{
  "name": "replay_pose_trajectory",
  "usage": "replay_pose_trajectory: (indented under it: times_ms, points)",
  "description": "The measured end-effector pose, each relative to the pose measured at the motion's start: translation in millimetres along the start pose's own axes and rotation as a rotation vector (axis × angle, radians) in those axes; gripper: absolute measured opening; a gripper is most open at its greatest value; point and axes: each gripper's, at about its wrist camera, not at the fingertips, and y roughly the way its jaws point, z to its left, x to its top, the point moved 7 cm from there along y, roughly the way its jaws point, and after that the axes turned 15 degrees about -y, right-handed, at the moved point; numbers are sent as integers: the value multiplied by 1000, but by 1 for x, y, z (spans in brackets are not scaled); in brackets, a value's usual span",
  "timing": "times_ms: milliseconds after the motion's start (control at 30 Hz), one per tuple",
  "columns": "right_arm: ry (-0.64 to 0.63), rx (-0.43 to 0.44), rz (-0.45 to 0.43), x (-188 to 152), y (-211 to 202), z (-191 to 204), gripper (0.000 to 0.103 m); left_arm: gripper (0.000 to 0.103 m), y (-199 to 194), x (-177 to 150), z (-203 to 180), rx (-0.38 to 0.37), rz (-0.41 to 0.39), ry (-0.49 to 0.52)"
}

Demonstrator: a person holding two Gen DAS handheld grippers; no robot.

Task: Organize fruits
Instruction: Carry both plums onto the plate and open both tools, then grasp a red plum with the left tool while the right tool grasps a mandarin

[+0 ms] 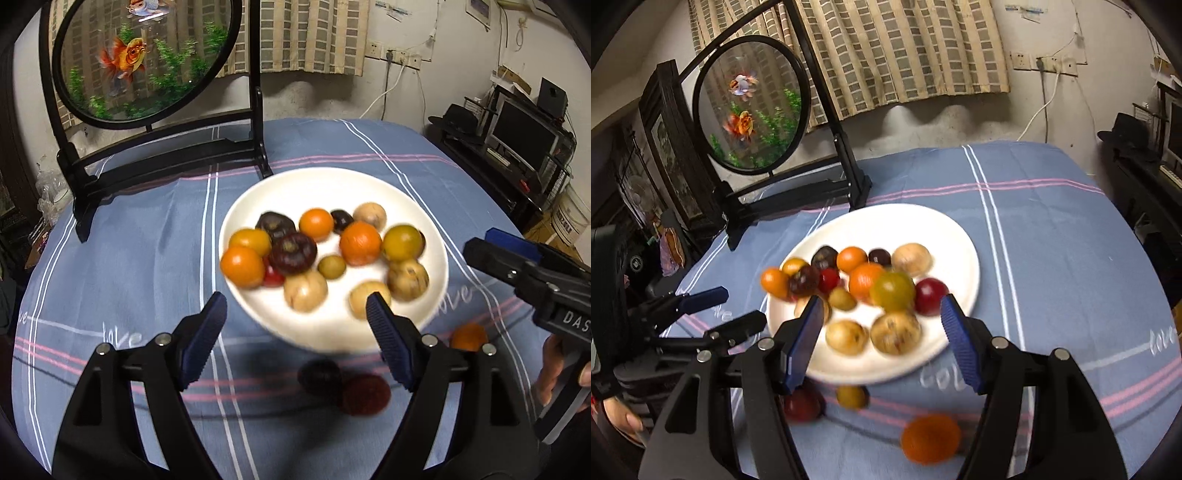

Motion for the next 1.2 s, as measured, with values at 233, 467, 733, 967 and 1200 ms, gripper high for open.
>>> replay_pose_trajectory:
  times_ms: [233,467,733,967,1200]
  points:
    - [-4,-36,-1,-37,-28,5,66,81,-15,-47,4,-13,35,-7]
    - [-17,-58,-2,-67,-37,15,66,81,-10,-81,15,-9,98,-53]
    - [-151,-177,50,-81,-25,18,66,81,-2,-97,9,2,128,-45]
    - [-134,-222,191,-102,4,2,58,81,13,-102,4,0,159,-53]
    - [-126,-183,220,-105,21,4,43,81,27,-103,-2,6,176,-56]
